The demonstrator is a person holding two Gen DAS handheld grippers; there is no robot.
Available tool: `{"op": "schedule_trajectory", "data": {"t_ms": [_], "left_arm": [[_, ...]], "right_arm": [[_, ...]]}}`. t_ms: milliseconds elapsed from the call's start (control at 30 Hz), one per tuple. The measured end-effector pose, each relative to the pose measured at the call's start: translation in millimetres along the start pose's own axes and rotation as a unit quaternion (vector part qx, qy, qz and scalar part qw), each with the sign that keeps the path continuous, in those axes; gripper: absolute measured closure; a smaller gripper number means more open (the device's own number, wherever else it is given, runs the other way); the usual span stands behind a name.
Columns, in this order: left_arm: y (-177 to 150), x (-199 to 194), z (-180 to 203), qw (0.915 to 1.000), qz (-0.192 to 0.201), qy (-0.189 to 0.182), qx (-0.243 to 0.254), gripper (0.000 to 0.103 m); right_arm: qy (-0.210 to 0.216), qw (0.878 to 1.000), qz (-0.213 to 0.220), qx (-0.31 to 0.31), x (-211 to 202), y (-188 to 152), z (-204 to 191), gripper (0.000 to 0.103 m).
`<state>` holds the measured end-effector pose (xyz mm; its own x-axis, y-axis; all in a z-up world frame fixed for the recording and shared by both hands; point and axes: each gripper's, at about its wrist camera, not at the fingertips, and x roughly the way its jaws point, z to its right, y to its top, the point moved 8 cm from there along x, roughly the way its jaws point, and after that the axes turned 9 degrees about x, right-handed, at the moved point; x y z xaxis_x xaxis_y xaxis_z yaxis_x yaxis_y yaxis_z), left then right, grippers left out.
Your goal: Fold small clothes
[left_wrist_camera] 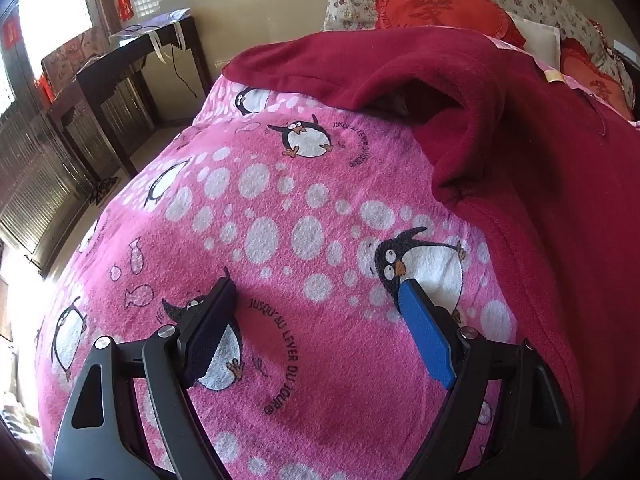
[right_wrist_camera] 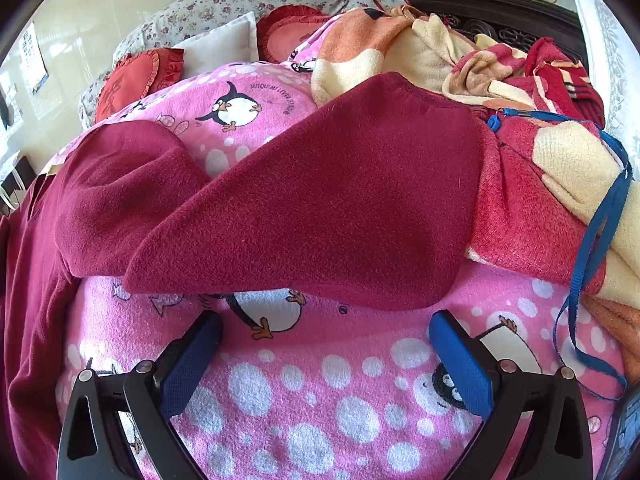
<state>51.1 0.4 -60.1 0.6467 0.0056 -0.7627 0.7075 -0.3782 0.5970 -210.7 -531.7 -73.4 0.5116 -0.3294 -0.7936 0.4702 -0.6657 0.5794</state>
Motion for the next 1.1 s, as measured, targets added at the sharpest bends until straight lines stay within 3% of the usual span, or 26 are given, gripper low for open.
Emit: {"op": "schedule_trajectory", "data": {"t_ms": [100, 200, 267, 467, 667, 800, 867, 967, 1100], "left_arm": [[-1, -4, 3, 0.9992, -0.007, -0.030, 0.027, 0.019], [-5, -17, -8, 0.9964, -0.037, -0.072, 0.026, 0.019], [-6, -31, -12, 0.9955, -0.045, -0.079, 0.027, 0.020], [4, -91, -11, 0.9934, 0.012, -0.088, 0.073, 0.020], [13, -128, 18, 0.9836, 0.038, -0.156, 0.081, 0.020], [16, -147, 45, 0.9777, 0.049, -0.181, 0.095, 0.020], [15, -152, 55, 0.9742, 0.049, -0.198, 0.097, 0.019], [14, -155, 69, 0.9718, 0.053, -0.205, 0.104, 0.020], [15, -158, 83, 0.9699, 0.055, -0.214, 0.102, 0.020]], "right_arm": [[0.000, 1.000, 0.000, 0.000, 0, 0, 0, 0.000], [0.000, 1.000, 0.000, 0.000, 0, 0, 0, 0.000], [0.000, 1.000, 0.000, 0.000, 0, 0, 0, 0.000], [0.000, 1.000, 0.000, 0.000, 0, 0, 0, 0.000], [-0.016, 1.000, -0.006, 0.006, 0, -2, -2, 0.000], [0.012, 0.998, -0.046, 0.043, -26, -17, -9, 0.001], [0.028, 0.998, -0.033, 0.038, -46, -21, -17, 0.001], [0.037, 0.999, -0.003, -0.009, -82, -28, -39, 0.001], [0.060, 0.996, 0.007, -0.062, -117, -38, -80, 0.001]]}}
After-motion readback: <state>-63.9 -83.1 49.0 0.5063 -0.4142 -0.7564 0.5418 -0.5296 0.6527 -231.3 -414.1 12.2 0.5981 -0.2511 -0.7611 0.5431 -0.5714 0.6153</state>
